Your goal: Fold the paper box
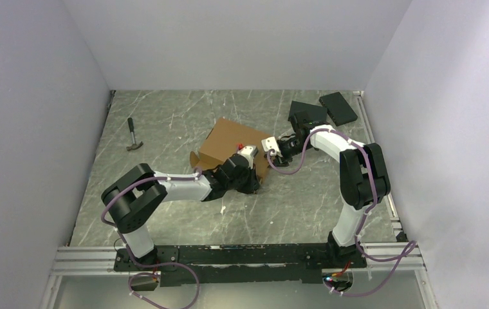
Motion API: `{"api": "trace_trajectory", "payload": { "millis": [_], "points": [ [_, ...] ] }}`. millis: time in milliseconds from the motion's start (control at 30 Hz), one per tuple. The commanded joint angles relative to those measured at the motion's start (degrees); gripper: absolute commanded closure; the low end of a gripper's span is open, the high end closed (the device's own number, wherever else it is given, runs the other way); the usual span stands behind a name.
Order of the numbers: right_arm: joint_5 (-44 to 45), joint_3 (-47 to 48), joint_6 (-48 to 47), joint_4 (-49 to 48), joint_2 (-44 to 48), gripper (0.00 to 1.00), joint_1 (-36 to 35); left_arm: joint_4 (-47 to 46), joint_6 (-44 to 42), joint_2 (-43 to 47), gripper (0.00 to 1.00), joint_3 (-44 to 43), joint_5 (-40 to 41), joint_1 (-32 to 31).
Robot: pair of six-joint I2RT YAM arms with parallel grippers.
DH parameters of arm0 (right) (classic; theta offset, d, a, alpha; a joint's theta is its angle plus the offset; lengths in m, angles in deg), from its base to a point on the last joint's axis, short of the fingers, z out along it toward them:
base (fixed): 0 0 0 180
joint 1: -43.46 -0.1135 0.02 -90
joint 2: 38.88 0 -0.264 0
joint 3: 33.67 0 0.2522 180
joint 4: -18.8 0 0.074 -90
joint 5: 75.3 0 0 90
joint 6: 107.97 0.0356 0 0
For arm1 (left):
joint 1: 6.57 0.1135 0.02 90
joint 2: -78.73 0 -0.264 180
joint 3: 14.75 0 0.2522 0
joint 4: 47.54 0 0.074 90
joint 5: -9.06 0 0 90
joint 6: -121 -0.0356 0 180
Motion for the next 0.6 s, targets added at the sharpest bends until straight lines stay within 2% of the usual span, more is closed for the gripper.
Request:
{"api": "trace_trajectory", "payload": {
  "millis": [0, 167, 567],
  "points": [
    [-0.9, -1.1, -0.5, 3.5, -0.1, 0.54, -0.8, -2.2, -0.3, -0.3, 0.93, -2.4, -0.4, -0.1],
    [-0.9, -1.1, -0.5, 3.5, -0.1, 0.54, -0.8, 0.4, -1.2, 0.1, 1.00, -4.6, 0.7, -0.2],
    [-0.7, -1.2, -0.8, 3.7, -0.1, 0.54, -0.9, 6.5, -2.0, -1.0, 1.00, -11.2, 1.0, 0.4]
  ]
}}
